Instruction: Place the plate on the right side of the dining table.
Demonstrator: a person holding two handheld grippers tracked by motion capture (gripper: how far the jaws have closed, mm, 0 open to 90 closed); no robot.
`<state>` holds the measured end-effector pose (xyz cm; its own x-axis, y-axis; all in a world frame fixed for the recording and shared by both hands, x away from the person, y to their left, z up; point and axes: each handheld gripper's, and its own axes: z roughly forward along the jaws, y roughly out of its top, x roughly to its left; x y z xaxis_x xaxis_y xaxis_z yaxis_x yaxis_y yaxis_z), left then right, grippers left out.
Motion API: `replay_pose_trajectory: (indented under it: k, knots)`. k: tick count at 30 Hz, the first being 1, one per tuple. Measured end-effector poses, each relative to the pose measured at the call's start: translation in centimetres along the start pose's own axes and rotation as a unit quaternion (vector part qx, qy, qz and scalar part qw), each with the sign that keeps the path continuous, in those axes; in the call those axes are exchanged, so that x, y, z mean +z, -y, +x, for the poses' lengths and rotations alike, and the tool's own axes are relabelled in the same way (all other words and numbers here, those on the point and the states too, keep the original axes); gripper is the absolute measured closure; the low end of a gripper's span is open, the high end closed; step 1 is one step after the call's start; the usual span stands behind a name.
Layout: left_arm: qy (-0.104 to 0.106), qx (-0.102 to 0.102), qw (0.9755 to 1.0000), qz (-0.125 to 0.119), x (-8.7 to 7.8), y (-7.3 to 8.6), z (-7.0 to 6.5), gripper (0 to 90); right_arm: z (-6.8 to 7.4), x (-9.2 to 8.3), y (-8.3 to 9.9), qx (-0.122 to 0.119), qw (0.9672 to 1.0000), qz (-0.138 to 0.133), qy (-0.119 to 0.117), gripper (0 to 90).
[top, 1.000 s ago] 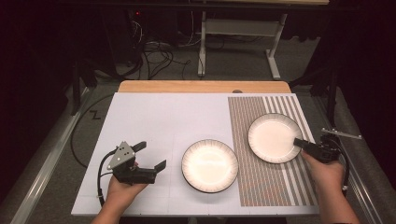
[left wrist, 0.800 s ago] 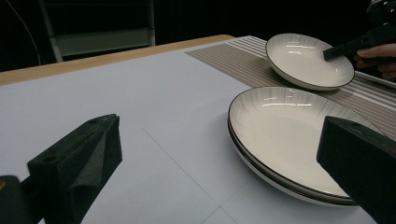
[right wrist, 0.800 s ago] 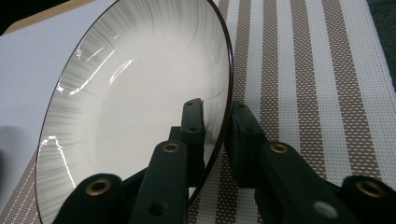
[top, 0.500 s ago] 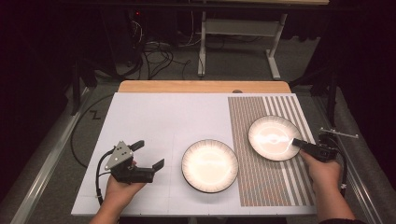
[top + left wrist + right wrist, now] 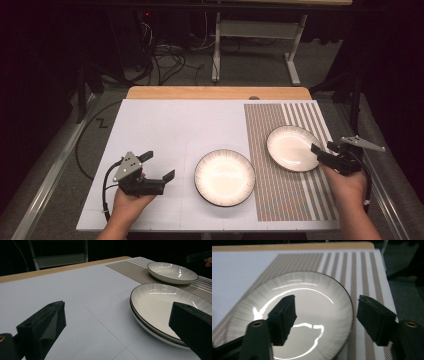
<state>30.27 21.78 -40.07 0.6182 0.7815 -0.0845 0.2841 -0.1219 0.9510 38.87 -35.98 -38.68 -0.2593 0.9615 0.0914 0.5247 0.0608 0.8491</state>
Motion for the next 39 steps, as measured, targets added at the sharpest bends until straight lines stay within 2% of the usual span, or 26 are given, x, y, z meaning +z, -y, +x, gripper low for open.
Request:
replay_pose_trajectory:
  k: [1,2,3,5,7,8,9,11,12,14,16,18,20,23,27,31,39]
  knots:
    - [-0.003,0.000,1.0000,-0.001,0.0,0.0,0.0,1.5,0.5,-0.3,-0.1,-0.012,0.9998,-0.012,-0.005,28.9]
    - [-0.003,0.000,1.0000,-0.001,0.0,0.0,0.0,1.5,0.5,-0.3,-0.1,-0.012,0.9998,-0.012,-0.005,28.9]
    - [-0.004,0.000,1.0000,-0.001,0.0,0.0,0.0,1.6,1.9,-1.0,-0.2,-0.031,0.9989,-0.029,-0.020,24.8]
    - [-0.006,0.000,1.0000,-0.001,0.0,0.0,0.1,1.5,2.4,-1.2,-0.2,-0.037,0.9983,-0.036,-0.026,22.8]
    - [-0.010,-0.002,0.9999,-0.003,-0.1,0.1,0.2,1.5,4.6,-2.1,-0.1,-0.047,0.9951,-0.063,-0.060,17.1]
    - [-0.010,-0.002,0.9999,-0.003,-0.1,0.1,0.2,1.5,4.6,-2.1,-0.1,-0.047,0.9951,-0.063,-0.060,17.1]
    - [-0.012,-0.002,0.9999,-0.003,-0.1,0.1,0.2,1.5,5.8,-2.4,0.1,-0.058,0.9923,-0.074,-0.081,15.1]
    - [-0.014,-0.002,0.9999,-0.004,-0.2,0.2,0.2,1.5,6.3,-2.5,0.2,-0.061,0.9912,-0.078,-0.087,13.2]
    - [-0.014,-0.001,0.9999,-0.005,-0.2,0.2,0.2,1.5,7.4,-2.8,0.4,-0.069,0.9887,-0.087,-0.101,10.1]
    - [-0.018,0.002,0.9998,-0.007,-0.3,0.2,0.1,1.5,8.6,-3.1,0.7,-0.074,0.9861,-0.098,-0.113,7.1]
    - [-0.020,0.003,0.9998,-0.010,-0.4,0.2,0.0,1.5,8.9,-3.1,0.8,-0.076,0.9853,-0.100,-0.115,5.0]
    - [-0.020,0.001,0.9997,-0.013,-0.5,0.3,-0.1,1.4,10.1,-3.5,1.1,-0.092,0.9831,-0.108,-0.116,1.2]
    - [-0.021,0.002,0.9996,-0.016,-0.6,0.3,-0.1,1.3,10.7,-3.8,1.5,-0.102,0.9810,-0.116,-0.118,1.2]
    - [-0.025,0.001,0.9994,-0.023,-0.7,0.3,-0.2,1.3,11.0,-3.9,2.2,-0.103,0.9797,-0.121,-0.122,1.2]
    - [-0.036,0.000,0.9989,-0.030,-1.0,0.3,0.0,1.4,11.1,-3.8,3.0,-0.109,0.9796,-0.119,-0.120,1.2]
    - [-0.038,-0.007,0.9987,-0.033,-1.1,0.5,0.2,1.3,10.8,-4.0,3.3,-0.112,0.9772,-0.130,-0.125,1.2]
    - [-0.036,0.000,0.9988,-0.032,-1.2,0.5,0.0,1.6,10.8,-4.0,3.4,-0.110,0.9777,-0.131,-0.121,1.2]
